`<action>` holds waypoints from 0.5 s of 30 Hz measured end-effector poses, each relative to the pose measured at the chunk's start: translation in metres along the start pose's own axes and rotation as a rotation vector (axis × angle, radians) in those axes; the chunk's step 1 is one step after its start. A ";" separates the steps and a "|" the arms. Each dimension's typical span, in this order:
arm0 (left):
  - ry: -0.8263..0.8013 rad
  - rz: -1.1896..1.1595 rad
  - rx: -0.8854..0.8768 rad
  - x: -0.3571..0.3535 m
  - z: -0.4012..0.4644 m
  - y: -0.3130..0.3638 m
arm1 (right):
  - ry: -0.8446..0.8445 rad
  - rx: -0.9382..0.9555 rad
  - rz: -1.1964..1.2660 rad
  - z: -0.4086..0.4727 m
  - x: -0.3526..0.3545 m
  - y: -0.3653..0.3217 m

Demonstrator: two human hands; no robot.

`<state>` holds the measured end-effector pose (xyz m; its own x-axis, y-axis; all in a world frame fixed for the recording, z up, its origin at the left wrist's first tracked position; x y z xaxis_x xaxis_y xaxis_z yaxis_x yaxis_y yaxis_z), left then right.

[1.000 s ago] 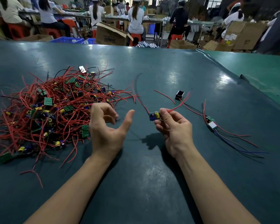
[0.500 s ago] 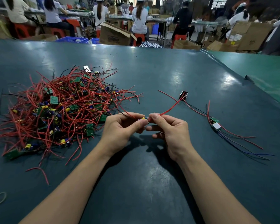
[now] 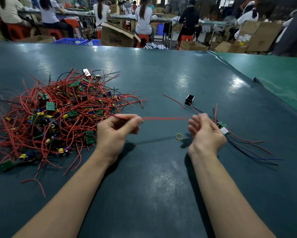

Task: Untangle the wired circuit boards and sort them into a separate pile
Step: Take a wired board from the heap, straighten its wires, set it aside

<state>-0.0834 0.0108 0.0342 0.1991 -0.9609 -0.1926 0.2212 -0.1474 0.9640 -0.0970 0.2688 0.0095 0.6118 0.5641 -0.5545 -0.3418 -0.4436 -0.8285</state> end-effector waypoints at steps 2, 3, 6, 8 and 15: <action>0.061 -0.005 -0.014 0.007 0.003 0.000 | 0.018 0.074 -0.001 0.004 0.005 -0.008; 0.039 0.042 -0.027 0.004 0.003 0.001 | -0.065 0.154 -0.085 -0.004 -0.001 -0.012; -0.010 0.222 -0.118 -0.007 -0.004 0.004 | -0.552 0.513 -0.398 -0.056 -0.039 -0.011; 0.021 0.403 -0.269 -0.006 -0.009 0.012 | -0.840 0.612 -0.535 -0.084 -0.056 0.002; 0.044 0.677 -0.624 -0.016 -0.023 0.027 | -0.961 0.425 -0.520 -0.084 -0.062 0.018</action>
<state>-0.0585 0.0272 0.0592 0.5073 -0.7841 0.3575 0.5160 0.6086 0.6027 -0.0811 0.1676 0.0355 0.0198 0.9837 0.1785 -0.5314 0.1616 -0.8316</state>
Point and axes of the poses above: each hand's wrist, its own z-axis towards the middle knuckle, its own x-axis out of the back of the hand, y = z × x, the point moved 7 cm from there along z, towards the middle knuckle, and after that the axes turned 4 degrees about x, right-handed, at the moved point
